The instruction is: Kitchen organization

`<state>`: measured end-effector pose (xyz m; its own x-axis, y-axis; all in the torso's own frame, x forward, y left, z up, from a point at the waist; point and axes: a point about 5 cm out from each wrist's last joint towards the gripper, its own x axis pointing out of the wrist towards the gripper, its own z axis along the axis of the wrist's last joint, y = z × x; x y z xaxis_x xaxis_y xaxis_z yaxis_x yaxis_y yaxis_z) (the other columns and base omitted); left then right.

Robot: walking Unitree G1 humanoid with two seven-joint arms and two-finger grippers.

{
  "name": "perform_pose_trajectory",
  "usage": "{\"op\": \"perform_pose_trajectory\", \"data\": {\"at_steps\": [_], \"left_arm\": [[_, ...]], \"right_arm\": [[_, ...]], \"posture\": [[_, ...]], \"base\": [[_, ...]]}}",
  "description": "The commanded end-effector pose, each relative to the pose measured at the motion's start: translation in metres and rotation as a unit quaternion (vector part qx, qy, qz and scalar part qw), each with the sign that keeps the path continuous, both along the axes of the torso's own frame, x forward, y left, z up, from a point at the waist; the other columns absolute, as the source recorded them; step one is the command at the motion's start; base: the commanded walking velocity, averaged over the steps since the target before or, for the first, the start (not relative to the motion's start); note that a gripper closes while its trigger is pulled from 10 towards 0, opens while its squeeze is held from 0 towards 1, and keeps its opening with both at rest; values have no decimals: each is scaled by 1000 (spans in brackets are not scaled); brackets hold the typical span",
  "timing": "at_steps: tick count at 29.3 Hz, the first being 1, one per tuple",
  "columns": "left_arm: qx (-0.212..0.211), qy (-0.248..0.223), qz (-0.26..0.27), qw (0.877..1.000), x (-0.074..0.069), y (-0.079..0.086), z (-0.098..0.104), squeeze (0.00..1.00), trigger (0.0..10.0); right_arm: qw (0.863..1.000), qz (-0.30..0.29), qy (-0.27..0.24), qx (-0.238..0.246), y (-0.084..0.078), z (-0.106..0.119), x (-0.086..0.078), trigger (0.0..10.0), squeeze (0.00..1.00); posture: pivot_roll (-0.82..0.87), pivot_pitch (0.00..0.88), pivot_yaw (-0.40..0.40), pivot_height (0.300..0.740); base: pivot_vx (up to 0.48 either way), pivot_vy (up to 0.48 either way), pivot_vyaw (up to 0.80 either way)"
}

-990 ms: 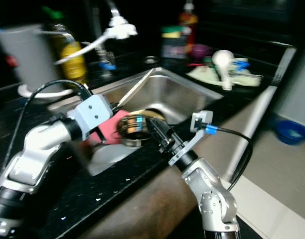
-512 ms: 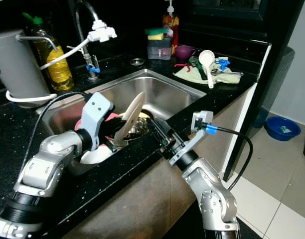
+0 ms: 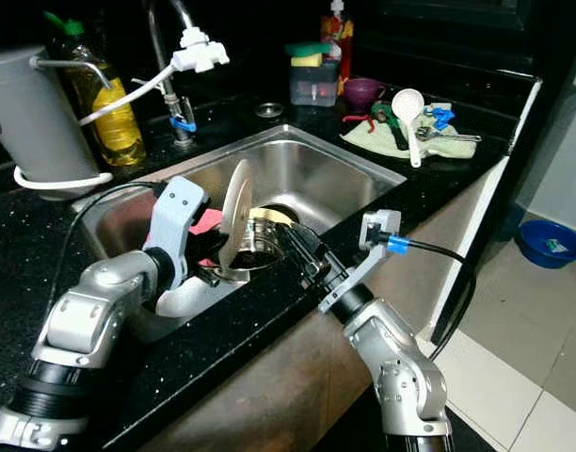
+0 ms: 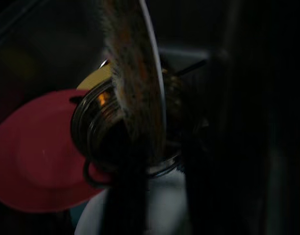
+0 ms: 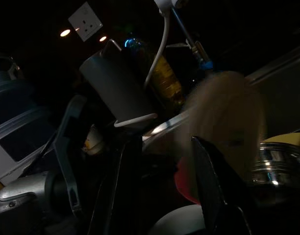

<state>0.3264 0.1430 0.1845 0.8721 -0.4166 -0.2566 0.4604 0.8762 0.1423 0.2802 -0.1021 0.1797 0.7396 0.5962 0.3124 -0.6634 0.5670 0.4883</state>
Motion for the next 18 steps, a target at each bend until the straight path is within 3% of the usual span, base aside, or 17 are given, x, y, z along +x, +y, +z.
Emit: {"op": "perform_pose_trajectory", "data": {"at_steps": [1, 4, 7, 8, 18], "left_arm": [[4, 17, 20, 1000, -1, 9, -6, 1000, 10000], [1, 9, 19, 1000, -1, 8, -2, 1000, 10000], [-9, -29, 27, 999, 0, 7, 11, 1000, 10000], [-9, -39, 23, 999, -1, 6, 13, 0, 10000], [-59, -110, 32, 992, -9, 2, 35, 0, 10000]], "right_arm": [[1000, 4, 3, -1, 4, -1, 1, 10000, 0], [1000, 4, 3, -1, 4, -1, 1, 10000, 0], [1000, 5, 3, -1, 4, -1, 1, 10000, 0], [1000, 5, 3, -1, 4, -1, 1, 10000, 0], [1000, 6, 2, 0, 5, -1, 2, 10000, 0]], "posture": [[-17, 0, 24, 740], [-14, 0, 24, 740], [-11, 0, 22, 740], [-11, 0, 22, 740], [-4, 0, 18, 740]], "base": [[0, 0, 0], [0, 0, 0], [0, 0, 0], [0, 0, 0], [0, 0, 0]]}}
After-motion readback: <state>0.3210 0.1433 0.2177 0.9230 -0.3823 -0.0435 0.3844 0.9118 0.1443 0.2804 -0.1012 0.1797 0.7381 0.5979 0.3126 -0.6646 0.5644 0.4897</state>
